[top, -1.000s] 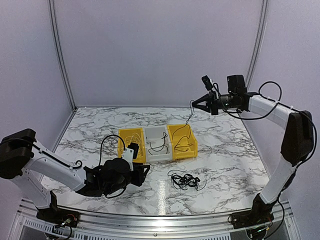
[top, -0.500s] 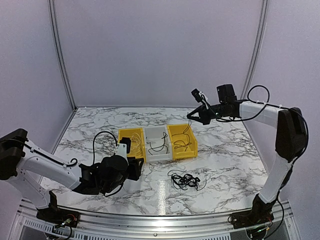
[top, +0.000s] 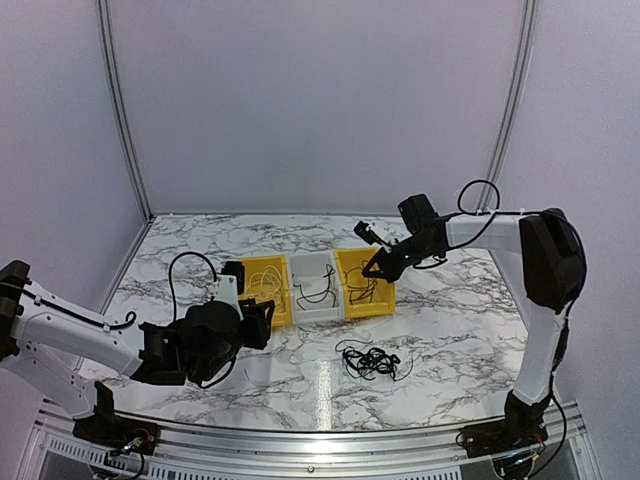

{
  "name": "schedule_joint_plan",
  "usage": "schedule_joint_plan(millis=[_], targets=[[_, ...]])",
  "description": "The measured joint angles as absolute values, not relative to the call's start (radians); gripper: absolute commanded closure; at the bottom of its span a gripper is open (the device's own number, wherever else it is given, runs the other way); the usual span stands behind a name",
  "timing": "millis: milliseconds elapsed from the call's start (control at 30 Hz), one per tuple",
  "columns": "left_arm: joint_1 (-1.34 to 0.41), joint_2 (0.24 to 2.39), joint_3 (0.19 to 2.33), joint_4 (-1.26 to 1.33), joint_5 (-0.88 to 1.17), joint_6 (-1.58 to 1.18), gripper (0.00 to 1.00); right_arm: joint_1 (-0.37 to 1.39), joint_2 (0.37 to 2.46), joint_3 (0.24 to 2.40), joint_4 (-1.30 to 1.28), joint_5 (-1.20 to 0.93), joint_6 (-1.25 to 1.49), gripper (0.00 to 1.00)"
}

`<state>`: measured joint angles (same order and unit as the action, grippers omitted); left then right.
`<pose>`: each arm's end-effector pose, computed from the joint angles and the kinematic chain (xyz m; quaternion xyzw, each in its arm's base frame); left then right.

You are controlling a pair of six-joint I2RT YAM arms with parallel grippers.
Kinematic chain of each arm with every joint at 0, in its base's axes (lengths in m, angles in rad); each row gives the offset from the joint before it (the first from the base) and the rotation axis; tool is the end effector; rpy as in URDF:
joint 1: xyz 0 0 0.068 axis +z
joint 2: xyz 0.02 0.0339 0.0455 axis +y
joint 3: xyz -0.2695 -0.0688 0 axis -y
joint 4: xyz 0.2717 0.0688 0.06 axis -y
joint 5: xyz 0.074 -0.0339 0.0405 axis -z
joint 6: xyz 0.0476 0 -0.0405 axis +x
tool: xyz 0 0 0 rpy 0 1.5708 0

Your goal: Untangle the cables

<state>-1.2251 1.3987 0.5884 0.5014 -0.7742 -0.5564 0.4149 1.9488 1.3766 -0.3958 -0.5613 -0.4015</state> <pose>0.1355 -0.2780 0.1907 0.0350 0.7794 -0.2331 0.5805 0.3972 0.2026 0.1731 -0.4397 0.8095 0.2664 0.2835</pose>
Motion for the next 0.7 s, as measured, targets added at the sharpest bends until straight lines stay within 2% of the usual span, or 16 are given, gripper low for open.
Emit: schedule_joint_plan(millis=[167,267,367,533,700], targets=[[-1.225,1.391,0.587,0.487,-0.804,-0.533,0.53,0.480,1.987,1.407,-0.441,-0.454,-0.432,0.99],[-1.225,1.389,0.587,0.479,-0.825,-0.529,0.49,0.518,2.001,1.439,-0.478,-0.392,-0.451,0.87],[-1.225,1.380,0.587,0.465,-0.836,-0.511,0.43,0.537,2.003,1.471,-0.537,-0.344,-0.468,0.72],[-1.225,1.364,0.590,0.453,-0.846,-0.447,0.35,0.539,1.958,1.457,-0.618,-0.265,-0.508,0.59],[-1.225,1.377,0.630,0.412,-0.861,-0.382,0.14,0.538,1.791,1.381,-0.663,-0.261,-0.532,0.58]])
